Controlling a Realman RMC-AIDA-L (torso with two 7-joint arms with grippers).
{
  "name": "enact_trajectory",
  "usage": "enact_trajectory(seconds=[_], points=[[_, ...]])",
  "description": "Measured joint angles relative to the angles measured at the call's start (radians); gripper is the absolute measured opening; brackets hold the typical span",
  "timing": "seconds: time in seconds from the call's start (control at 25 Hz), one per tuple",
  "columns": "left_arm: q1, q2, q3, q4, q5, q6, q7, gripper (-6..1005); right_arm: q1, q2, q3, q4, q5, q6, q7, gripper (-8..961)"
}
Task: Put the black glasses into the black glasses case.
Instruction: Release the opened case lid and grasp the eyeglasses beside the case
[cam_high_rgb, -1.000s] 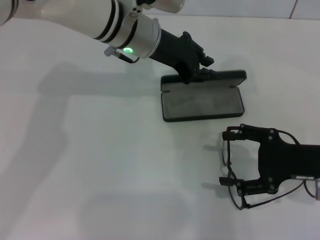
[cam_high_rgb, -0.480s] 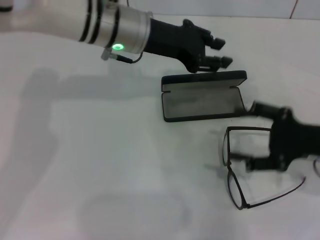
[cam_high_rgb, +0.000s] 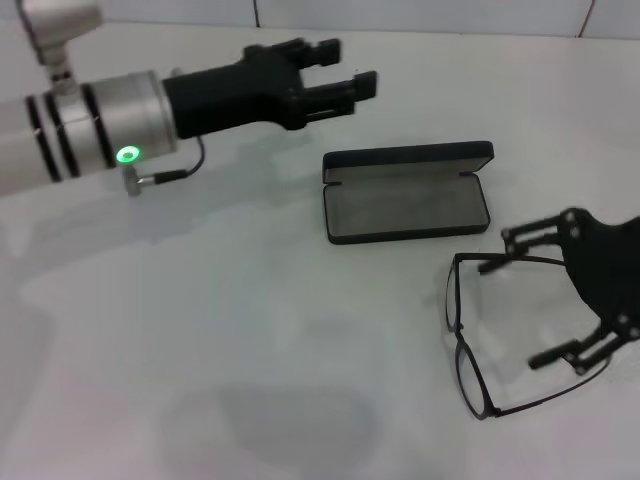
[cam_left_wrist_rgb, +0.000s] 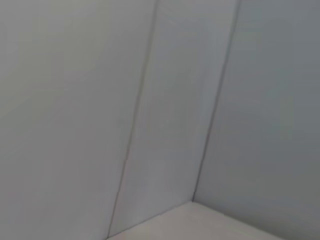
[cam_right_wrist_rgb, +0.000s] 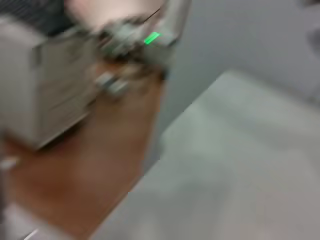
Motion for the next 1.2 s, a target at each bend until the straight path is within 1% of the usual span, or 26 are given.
enact_trajectory(seconds=[0.04,0.08,0.12,0.16,0.2,0.28,0.36,0.44,0.6,0.76,0.8,0.84,0.92,0.96,1.0,1.2], points=[[0.018,0.0,0.0,0.001,-0.014,0.008,-0.011,639,0.023,0.008,0.0,-0.022,-0.056,-0.028,0.017,860],[0.033,0.0,0.0,0.001,-0.026,0.015,-0.018,676,0.054,0.021,0.0,-0.057,-0.126,-0.06,0.036,857],[0.052,-0.003,0.0,0.001,-0.047,0.019,-0.025,713,0.069,0.033,0.0,-0.081,-0.168,-0.07,0.044,855],[0.059,-0.005,0.0,0.001,-0.055,0.02,-0.027,733,0.09,0.06,-0.018,-0.145,-0.26,-0.072,0.051,852],[0.074,-0.007,0.0,0.001,-0.071,0.021,-0.03,752,0.09,0.06,-0.018,-0.145,-0.26,-0.072,0.051,849],[0.1,-0.012,0.0,0.002,-0.105,0.022,-0.035,792,0.098,0.068,-0.097,-0.205,-0.316,-0.044,0.063,844],[0.124,-0.015,0.0,0.003,-0.126,0.023,-0.039,831,0.105,0.065,-0.172,-0.242,-0.332,-0.025,0.082,839],[0.141,-0.017,0.0,0.005,-0.134,0.024,-0.04,829,0.115,0.065,-0.24,-0.275,-0.345,-0.012,0.098,833],[0.165,-0.018,0.0,0.032,-0.135,0.024,-0.023,825,0.131,0.069,-0.331,-0.303,-0.362,0.025,0.104,823],[0.184,-0.017,0.0,0.041,-0.135,0.024,-0.009,822,0.15,0.069,-0.394,-0.299,-0.378,0.085,0.105,812],[0.187,-0.017,0.0,0.041,-0.135,0.024,-0.006,821,0.15,0.069,-0.394,-0.299,-0.378,0.085,0.105,800],[0.189,-0.017,0.0,0.041,-0.135,0.023,-0.004,821,0.163,0.071,-0.437,-0.29,-0.386,0.114,0.105,789],[0.191,-0.017,0.0,0.041,-0.135,0.023,-0.003,820,0.173,0.072,-0.474,-0.282,-0.388,0.135,0.106,766],[0.195,-0.017,0.0,0.041,-0.132,0.023,-0.002,820,0.181,0.074,-0.51,-0.274,-0.388,0.157,0.109,754],[0.199,-0.016,0.0,0.039,-0.13,0.024,0.001,820,0.181,0.074,-0.51,-0.274,-0.388,0.157,0.109,754],[0.212,-0.015,0.0,0.036,-0.128,0.025,0.012,819,0.188,0.076,-0.641,-0.264,-0.393,0.257,0.156,752]])
